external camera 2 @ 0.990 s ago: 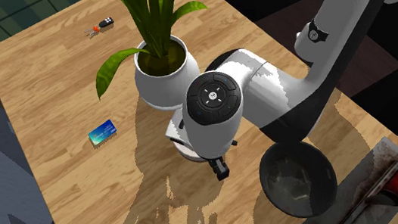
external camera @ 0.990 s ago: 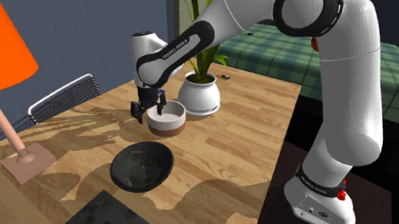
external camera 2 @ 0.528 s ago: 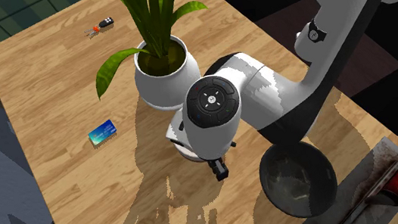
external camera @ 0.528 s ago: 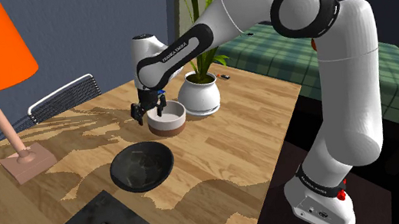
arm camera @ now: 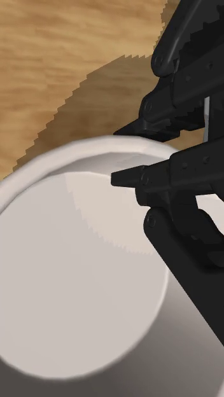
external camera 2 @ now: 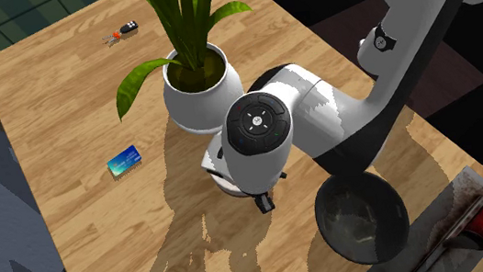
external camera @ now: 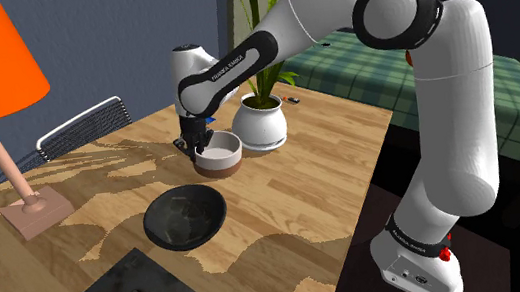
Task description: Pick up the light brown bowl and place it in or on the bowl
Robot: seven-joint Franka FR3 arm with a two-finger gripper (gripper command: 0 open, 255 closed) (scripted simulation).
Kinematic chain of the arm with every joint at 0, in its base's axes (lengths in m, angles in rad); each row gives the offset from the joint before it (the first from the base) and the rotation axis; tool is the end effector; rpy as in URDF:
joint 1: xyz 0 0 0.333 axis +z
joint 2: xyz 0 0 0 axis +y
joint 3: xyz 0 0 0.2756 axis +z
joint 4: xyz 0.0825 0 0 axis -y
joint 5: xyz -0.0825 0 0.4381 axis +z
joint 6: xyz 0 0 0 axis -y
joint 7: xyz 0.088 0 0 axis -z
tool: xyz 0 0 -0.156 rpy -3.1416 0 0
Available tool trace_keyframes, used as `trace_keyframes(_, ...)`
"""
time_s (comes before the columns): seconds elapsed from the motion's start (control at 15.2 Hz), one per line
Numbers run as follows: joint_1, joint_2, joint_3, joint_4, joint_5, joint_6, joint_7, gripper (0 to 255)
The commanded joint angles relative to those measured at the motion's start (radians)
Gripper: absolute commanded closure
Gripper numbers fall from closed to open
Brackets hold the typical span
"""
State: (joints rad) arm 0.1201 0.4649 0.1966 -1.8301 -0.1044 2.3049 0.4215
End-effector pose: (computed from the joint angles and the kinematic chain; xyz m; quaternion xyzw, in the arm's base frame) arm 0.6393 0.2045 0.1643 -0.9995 0.0284 -0.0080 0.0081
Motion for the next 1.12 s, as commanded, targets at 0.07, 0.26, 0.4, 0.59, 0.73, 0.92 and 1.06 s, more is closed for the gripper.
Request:
trace_keyframes(0.07,0.000,0.000,0.000,-0.001,0.000,0.000,0.000,255)
trace_keyframes(0.26,-0.002,-0.015,0.002,0.005,0.004,-0.020,-0.003,255)
trace_keyframes(0.4,-0.004,-0.030,0.004,0.011,0.008,-0.041,-0.005,255)
trace_keyframes(0.59,-0.006,-0.052,0.007,0.022,0.014,-0.073,-0.009,255)
trace_keyframes(0.73,-0.007,-0.066,0.009,0.030,0.018,-0.095,-0.011,255)
trace_keyframes(0.92,-0.008,-0.085,0.012,0.044,0.023,-0.128,-0.014,255)
trace_keyframes(1.06,-0.009,-0.097,0.013,0.055,0.026,-0.151,-0.016,255)
